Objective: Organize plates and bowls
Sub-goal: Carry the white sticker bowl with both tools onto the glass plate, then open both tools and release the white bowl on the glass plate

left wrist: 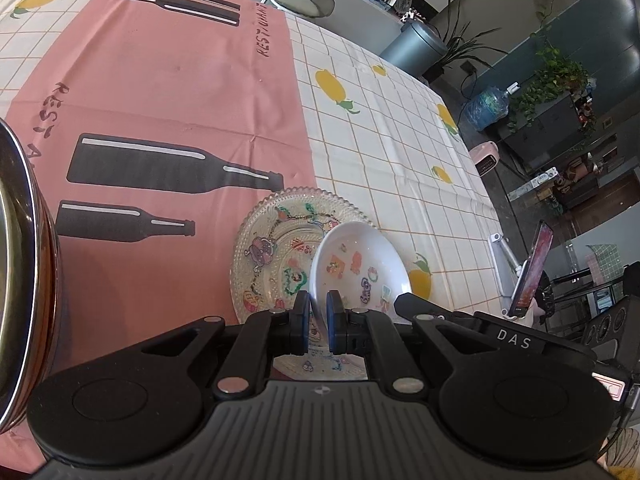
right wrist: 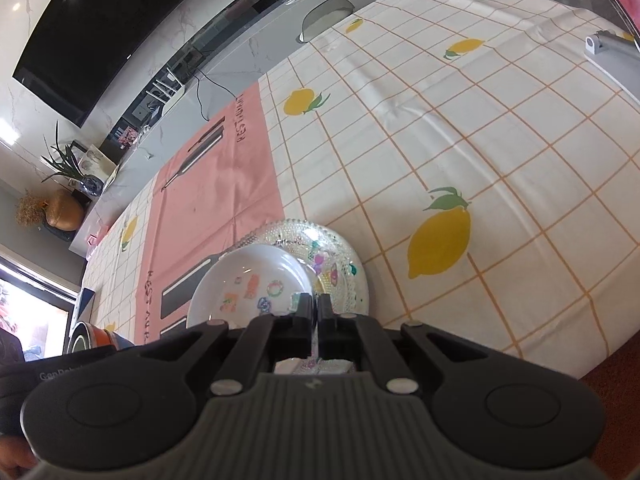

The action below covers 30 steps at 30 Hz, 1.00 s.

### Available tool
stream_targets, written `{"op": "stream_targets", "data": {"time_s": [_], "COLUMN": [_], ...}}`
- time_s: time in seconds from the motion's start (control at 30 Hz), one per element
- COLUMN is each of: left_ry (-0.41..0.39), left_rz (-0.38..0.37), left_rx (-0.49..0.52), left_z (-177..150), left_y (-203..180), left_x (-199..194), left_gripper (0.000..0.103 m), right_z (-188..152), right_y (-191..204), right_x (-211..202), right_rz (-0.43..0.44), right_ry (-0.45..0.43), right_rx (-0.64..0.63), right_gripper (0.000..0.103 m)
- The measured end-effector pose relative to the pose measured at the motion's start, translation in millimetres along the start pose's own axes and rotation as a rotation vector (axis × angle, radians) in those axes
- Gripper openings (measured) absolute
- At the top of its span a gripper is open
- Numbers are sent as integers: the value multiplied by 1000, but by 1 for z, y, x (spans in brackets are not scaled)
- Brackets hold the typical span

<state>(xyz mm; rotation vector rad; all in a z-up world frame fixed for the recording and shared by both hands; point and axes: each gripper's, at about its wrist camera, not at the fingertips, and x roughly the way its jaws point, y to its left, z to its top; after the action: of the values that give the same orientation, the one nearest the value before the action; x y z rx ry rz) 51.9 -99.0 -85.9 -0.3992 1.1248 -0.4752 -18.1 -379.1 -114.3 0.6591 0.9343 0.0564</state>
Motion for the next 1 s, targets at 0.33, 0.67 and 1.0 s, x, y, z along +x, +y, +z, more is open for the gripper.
{"op": "stream_targets", "data": {"time_s": [0.33, 0.67, 1.0], "left_ry": [-3, -9, -15], "left_rz": [69, 101, 115], "left_rx": [-1, 21, 21], "left_z": [1, -1, -1], "left_y": [3, 2, 1], "left_x": [10, 12, 12], "left_gripper": [9, 9, 9], "right_z": [0, 0, -2], "right_y": [4, 8, 11], "right_x": [20, 25, 26], "right_rz": [-17, -28, -31], "right_ry": [17, 13, 8], "right_rx": [-20, -45, -61], "right_gripper": [0, 0, 1]}}
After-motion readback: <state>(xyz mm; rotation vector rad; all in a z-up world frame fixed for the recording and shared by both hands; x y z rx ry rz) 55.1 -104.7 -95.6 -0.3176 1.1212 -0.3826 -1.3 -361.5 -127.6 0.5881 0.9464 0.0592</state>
